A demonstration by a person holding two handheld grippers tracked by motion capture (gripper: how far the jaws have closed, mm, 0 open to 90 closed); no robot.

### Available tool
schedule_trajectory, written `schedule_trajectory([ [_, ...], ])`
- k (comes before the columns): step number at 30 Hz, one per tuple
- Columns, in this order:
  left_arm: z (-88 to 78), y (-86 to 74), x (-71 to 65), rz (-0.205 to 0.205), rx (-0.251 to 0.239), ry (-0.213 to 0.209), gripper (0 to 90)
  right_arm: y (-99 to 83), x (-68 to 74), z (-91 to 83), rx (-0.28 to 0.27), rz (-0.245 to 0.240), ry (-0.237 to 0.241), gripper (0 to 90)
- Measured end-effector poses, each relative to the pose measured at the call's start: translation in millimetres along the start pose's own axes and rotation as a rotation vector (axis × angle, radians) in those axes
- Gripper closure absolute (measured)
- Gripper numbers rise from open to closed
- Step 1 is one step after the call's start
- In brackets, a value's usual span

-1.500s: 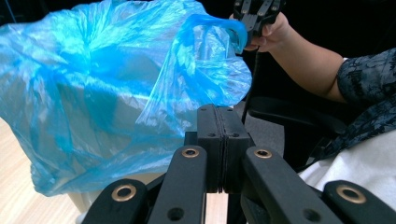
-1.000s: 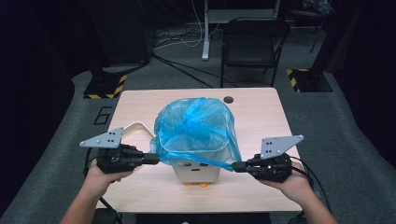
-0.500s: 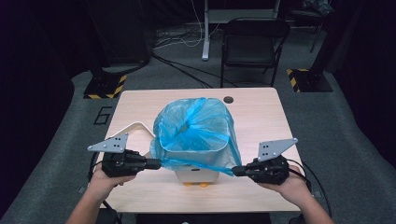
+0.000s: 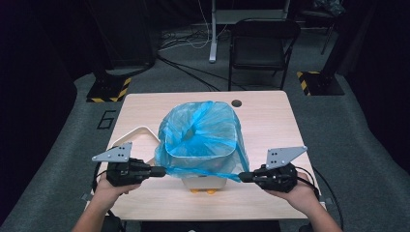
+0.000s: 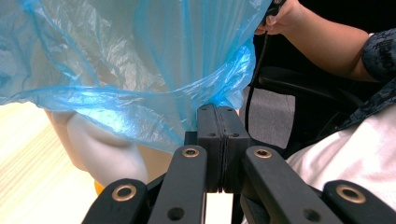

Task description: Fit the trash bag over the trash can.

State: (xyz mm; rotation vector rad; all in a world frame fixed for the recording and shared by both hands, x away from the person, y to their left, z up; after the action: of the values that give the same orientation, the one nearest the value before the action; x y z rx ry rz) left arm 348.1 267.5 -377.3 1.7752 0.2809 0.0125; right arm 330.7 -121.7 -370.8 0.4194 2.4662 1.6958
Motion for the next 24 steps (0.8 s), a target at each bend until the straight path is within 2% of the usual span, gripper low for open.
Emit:
schedule_trajectory([
  [2, 0.0, -2.2, 0.2, -0.002, -0.007, 0.000, 89.0, 0.1, -0.1, -4.0, -0.063, -0.011, 0.019, 89.4],
  [10, 2.9, -6.5, -1.9, 0.011, 0.026, 0.001, 88.9, -9.4, -1.9, -3.8, -0.088, 0.004, 0.049, 89.2],
  [13, 3.5, -6.3, -2.8, 0.007, 0.034, -0.003, 88.7, -10.5, -1.6, -5.1, -0.098, 0.006, 0.063, 85.3],
  [14, 2.8, -4.3, -4.2, -0.002, 0.033, -0.011, 84.6, -8.1, 0.1, -7.4, -0.120, 0.006, 0.075, 79.5],
  [18, -1.2, -1.2, -7.0, 0.003, 0.025, -0.015, 72.7, -1.9, 3.1, -12.9, -0.161, 0.009, 0.099, 76.4],
  [20, -6.5, 1.3, -8.6, -0.001, -0.010, -0.021, 70.4, 4.8, 4.6, -19.8, -0.201, 0.004, 0.120, 75.1],
  [22, -15.2, 5.2, -8.7, 0.003, -0.040, 0.003, 67.7, 8.9, 4.4, -23.8, -0.219, 0.005, 0.117, 74.1],
  [24, -17.8, 7.0, -8.1, 0.005, -0.049, 0.017, 66.2, 10.9, 4.2, -25.5, -0.229, 0.005, 0.115, 73.5],
])
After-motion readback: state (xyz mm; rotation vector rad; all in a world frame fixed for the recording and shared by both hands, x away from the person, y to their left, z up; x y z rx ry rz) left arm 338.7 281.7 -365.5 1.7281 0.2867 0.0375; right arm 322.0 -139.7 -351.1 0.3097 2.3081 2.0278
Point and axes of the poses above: each handheld gripper's, and its own axes: z roughly forward along the jaws, y roughly out of its top, x roughly to its left, the point moved 3 cm from there along z, roughly forward along the jaws, and after that the axes turned 8 degrees about -x, right-handed, at the moved point
